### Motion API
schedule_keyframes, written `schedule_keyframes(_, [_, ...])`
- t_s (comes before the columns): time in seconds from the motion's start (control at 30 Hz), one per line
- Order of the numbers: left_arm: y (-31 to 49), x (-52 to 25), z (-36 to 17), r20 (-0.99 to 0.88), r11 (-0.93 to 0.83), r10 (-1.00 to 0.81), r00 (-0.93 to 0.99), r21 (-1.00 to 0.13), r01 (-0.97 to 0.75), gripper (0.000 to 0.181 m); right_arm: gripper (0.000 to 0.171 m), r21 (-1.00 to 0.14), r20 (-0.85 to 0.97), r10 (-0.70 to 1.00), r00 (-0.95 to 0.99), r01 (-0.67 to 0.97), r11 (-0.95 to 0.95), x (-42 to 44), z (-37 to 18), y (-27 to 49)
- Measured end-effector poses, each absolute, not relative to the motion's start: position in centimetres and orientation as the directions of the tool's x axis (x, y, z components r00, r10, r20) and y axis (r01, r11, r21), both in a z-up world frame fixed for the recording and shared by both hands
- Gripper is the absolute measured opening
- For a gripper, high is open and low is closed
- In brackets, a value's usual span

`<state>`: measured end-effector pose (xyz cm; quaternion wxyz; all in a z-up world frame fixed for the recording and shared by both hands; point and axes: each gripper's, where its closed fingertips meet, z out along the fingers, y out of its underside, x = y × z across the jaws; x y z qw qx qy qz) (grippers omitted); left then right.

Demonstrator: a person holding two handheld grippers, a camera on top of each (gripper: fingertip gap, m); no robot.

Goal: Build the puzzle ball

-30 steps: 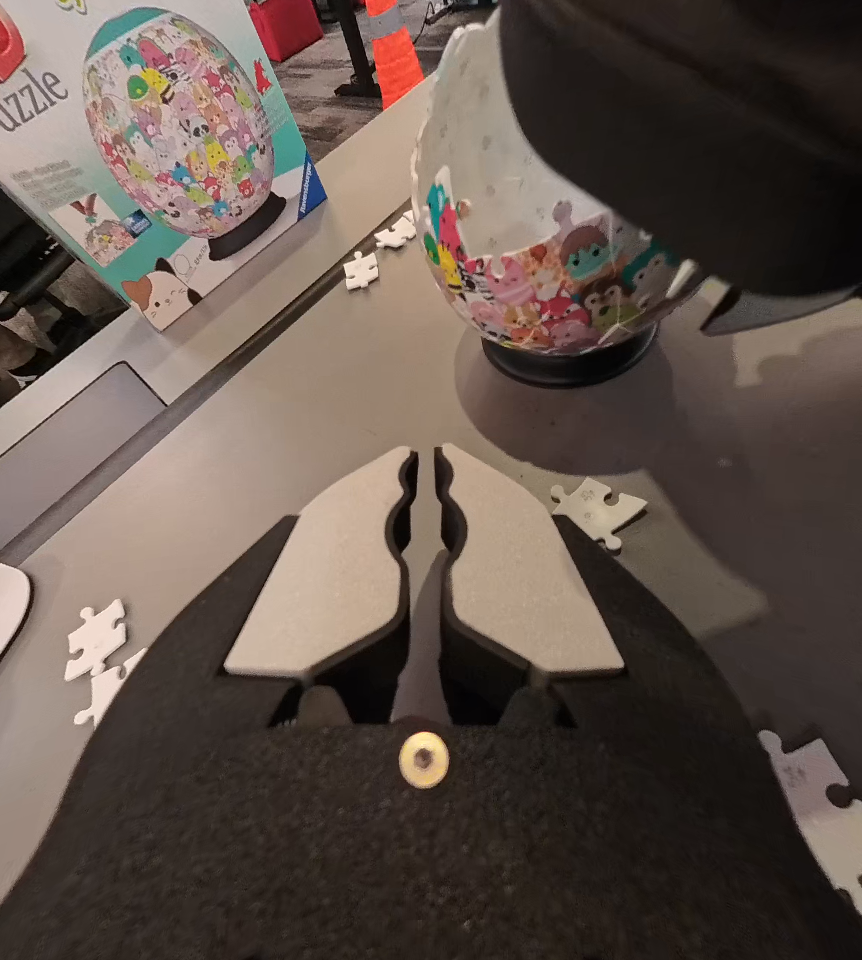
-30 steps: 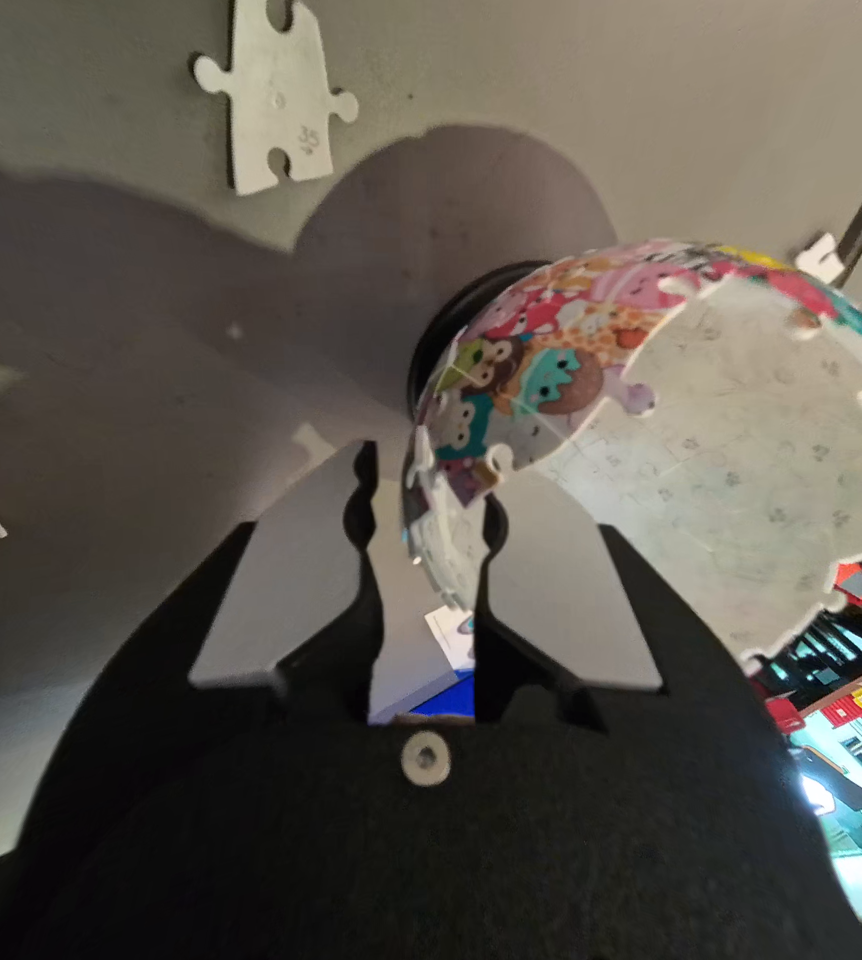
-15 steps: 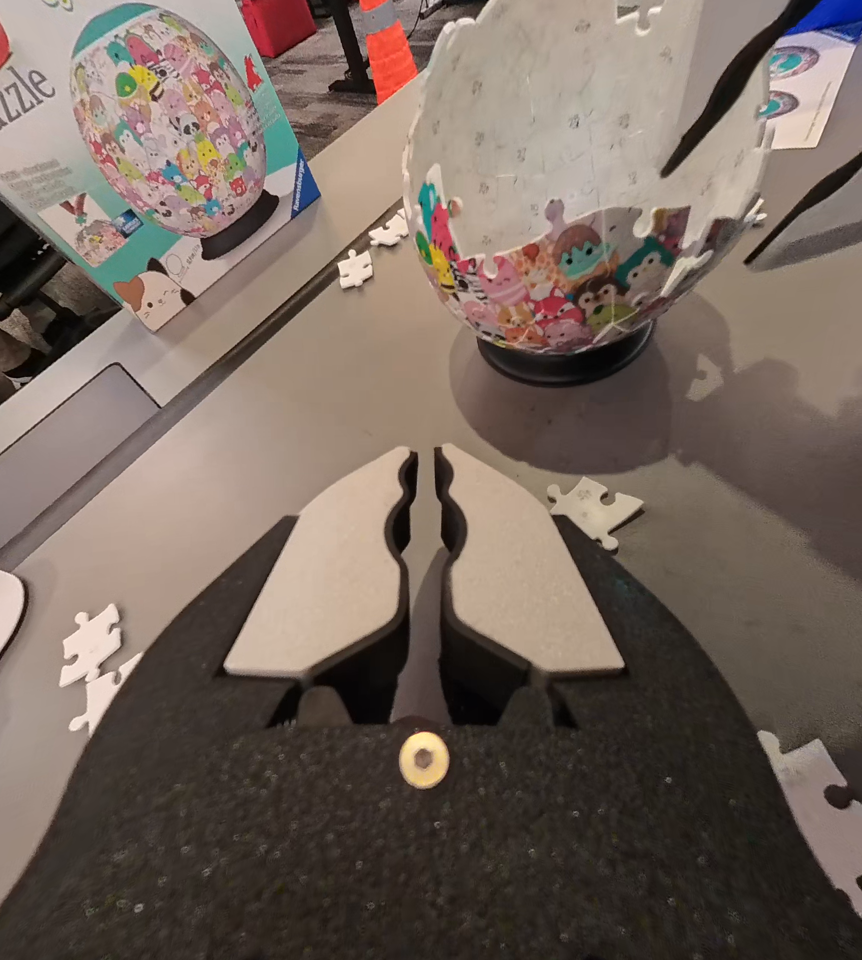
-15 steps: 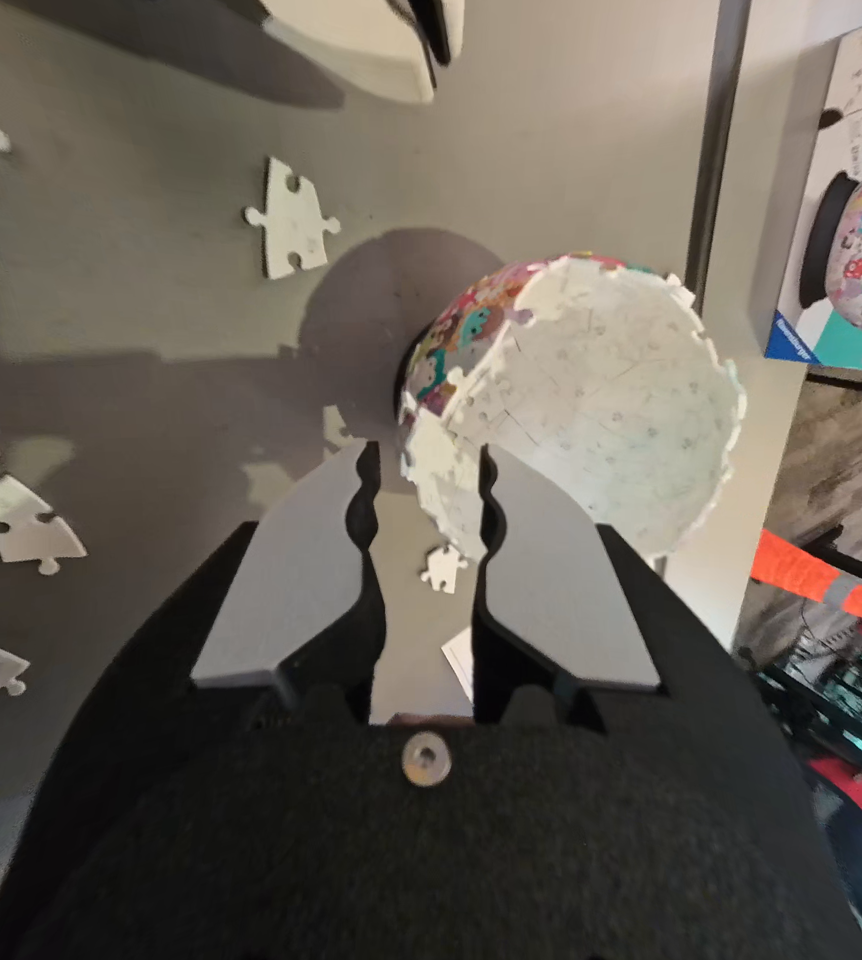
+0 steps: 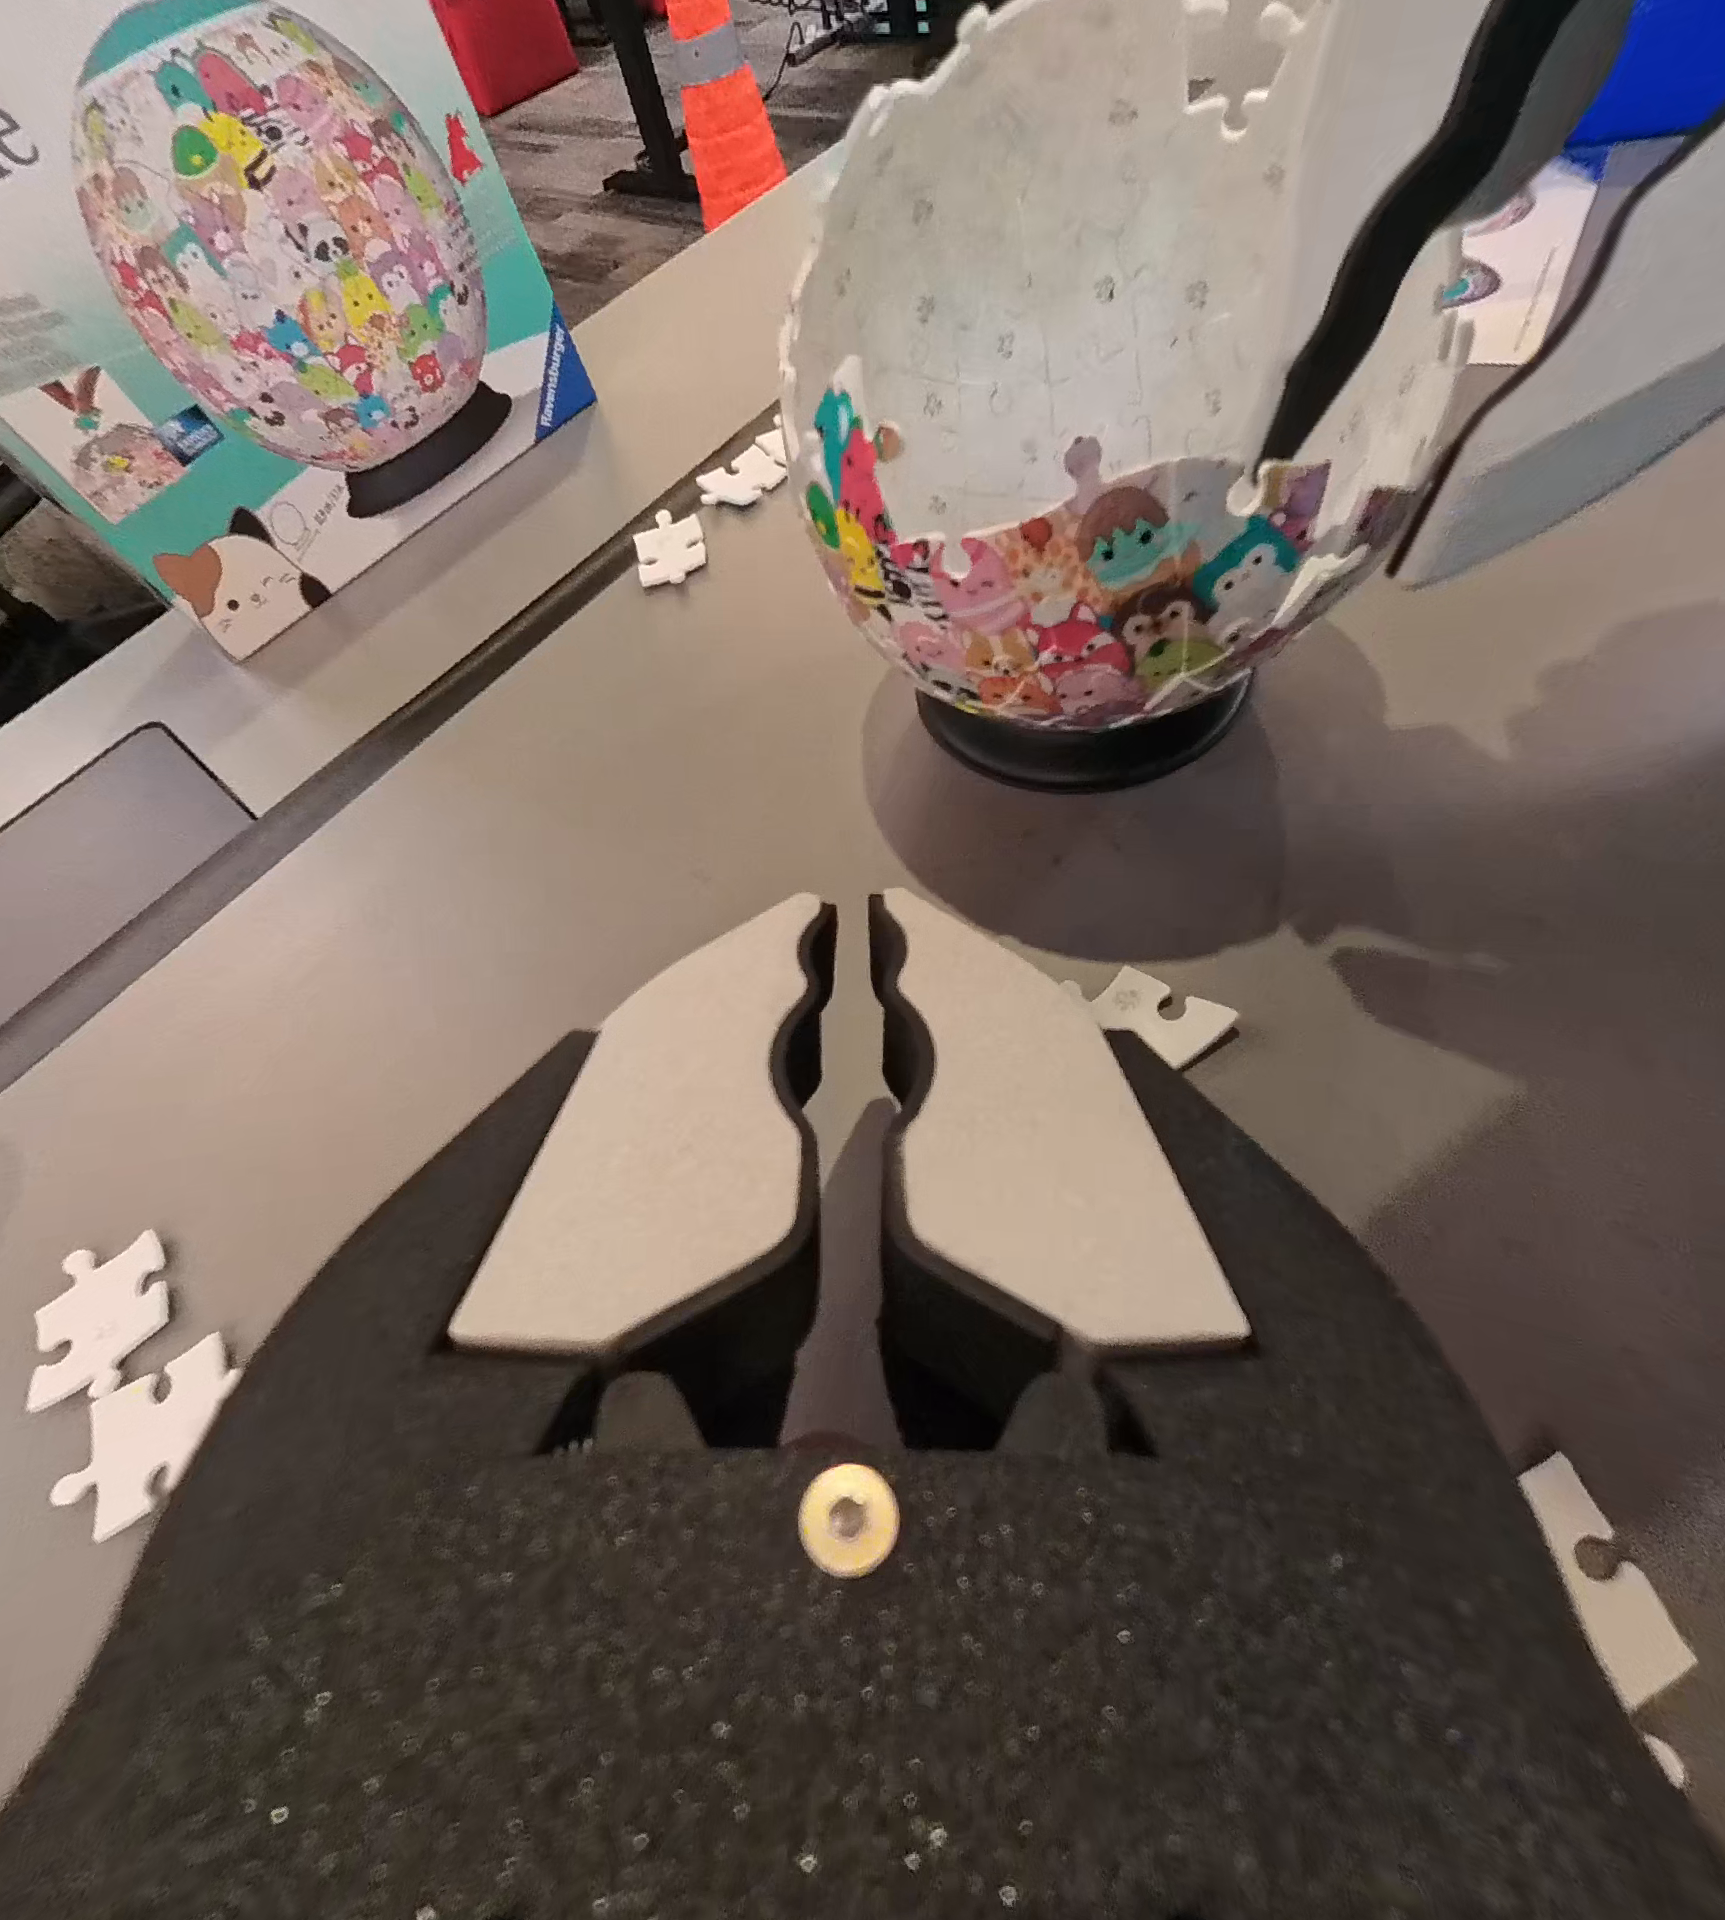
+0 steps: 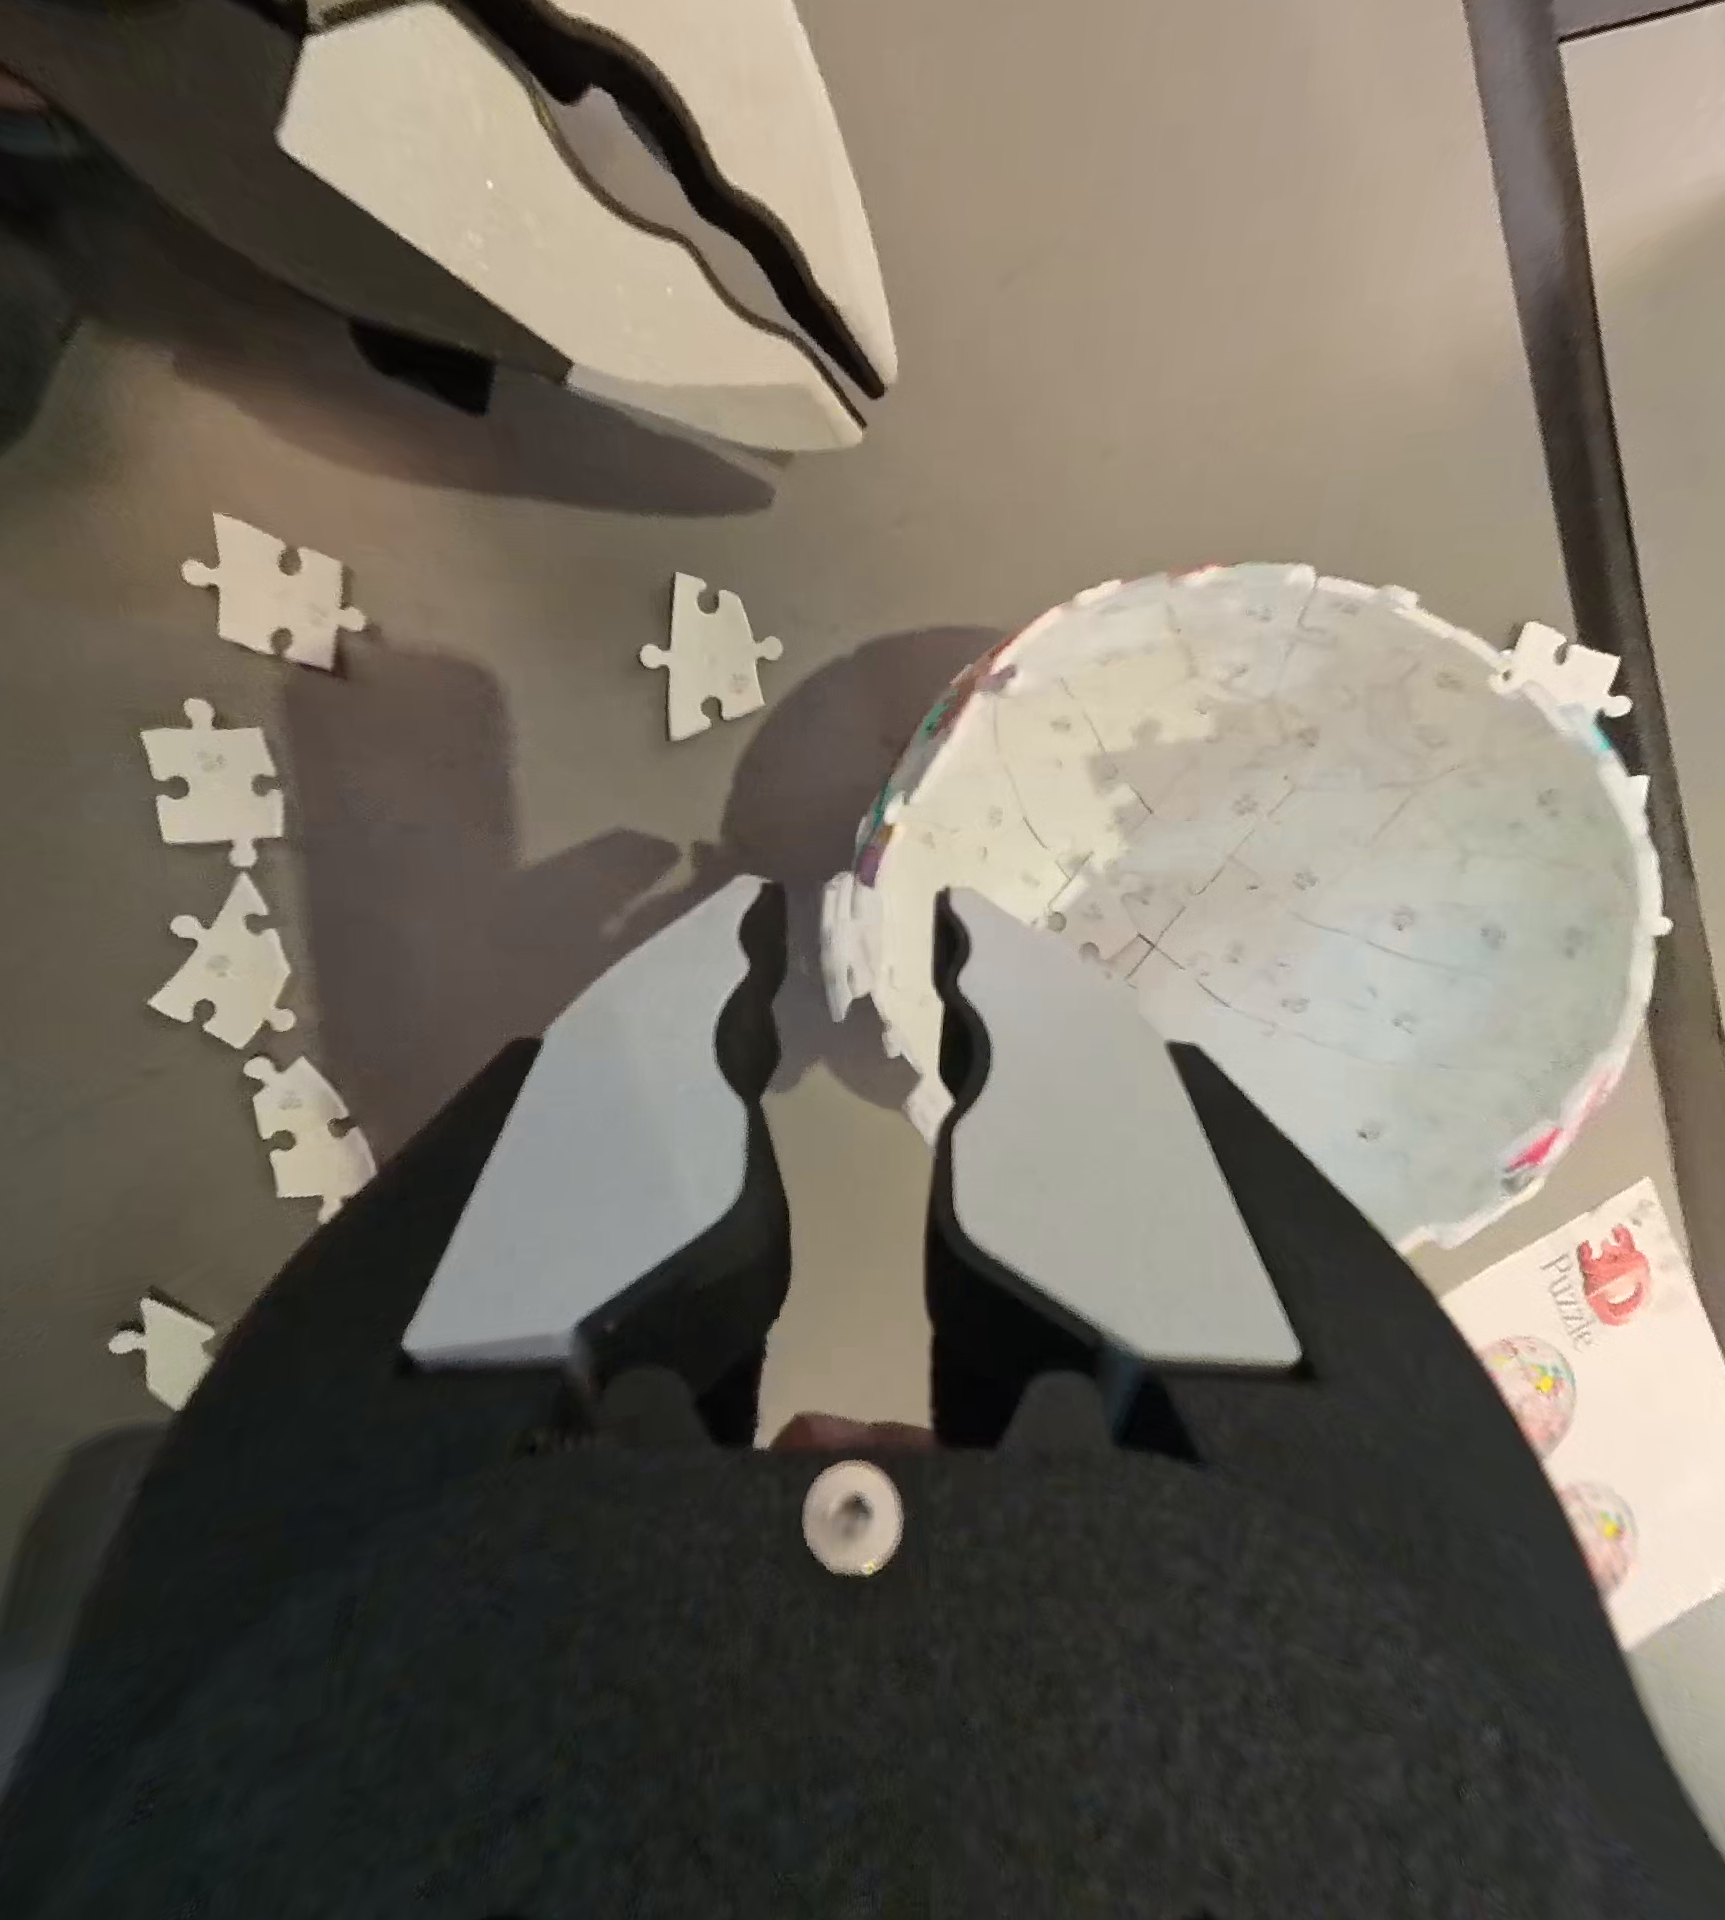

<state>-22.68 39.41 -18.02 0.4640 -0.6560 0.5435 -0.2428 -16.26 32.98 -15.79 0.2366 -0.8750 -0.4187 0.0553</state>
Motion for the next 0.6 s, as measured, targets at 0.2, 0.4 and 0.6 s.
schedule_keyframes(0.2, [39.48, -22.74, -17.82, -0.130, -0.021, -0.948, 0.291, -0.886, -0.464, 0.005, 0.018, -0.398, 0.125, 0.766, 0.630, 0.739, -0.543, -15.67, -16.79, 32.72])
schedule_keyframes(0.4, [39.34, -22.68, -17.92, -0.144, -0.008, -0.948, 0.285, -0.881, -0.473, 0.005, 0.008, -0.404, 0.117, 0.762, 0.637, 0.731, -0.550, -15.47, -16.77, 32.66])
schedule_keyframes(0.6, [39.32, -22.65, -17.99, -0.146, -0.007, -0.948, 0.282, -0.879, -0.477, 0.005, 0.009, -0.394, 0.109, 0.763, 0.637, 0.733, -0.555, -15.26, -17.02, 32.63])
